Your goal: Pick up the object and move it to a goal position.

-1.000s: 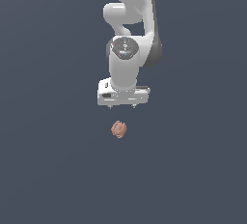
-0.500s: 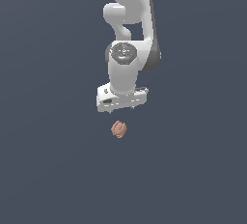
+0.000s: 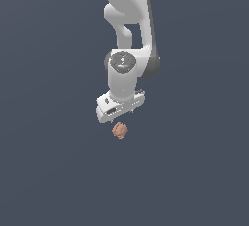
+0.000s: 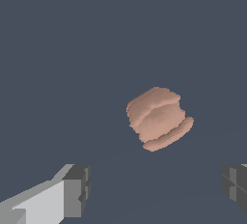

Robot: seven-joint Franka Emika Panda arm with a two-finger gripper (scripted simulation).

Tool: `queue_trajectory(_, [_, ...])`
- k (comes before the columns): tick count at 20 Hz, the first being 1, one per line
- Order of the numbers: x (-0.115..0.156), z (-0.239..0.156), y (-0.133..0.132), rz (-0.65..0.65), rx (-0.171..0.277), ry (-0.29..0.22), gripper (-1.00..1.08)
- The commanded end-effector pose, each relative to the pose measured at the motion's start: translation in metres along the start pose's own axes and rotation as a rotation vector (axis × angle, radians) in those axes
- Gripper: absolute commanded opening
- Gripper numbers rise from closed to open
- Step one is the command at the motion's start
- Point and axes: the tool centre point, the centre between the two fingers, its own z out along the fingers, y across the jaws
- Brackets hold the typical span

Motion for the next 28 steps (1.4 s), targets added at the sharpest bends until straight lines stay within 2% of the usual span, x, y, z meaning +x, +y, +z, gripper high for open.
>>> queue_trajectory(1, [0.003,0.005,0.003,-0.068,-0.001,0.006,1.00])
queue_trajectory(16, [0.018,0.029,0.017,-0.436,-0.008,0.041,1.00])
queue_trajectory(28, [0.022,0.036,0.021,-0.549,-0.012,0.054,1.00])
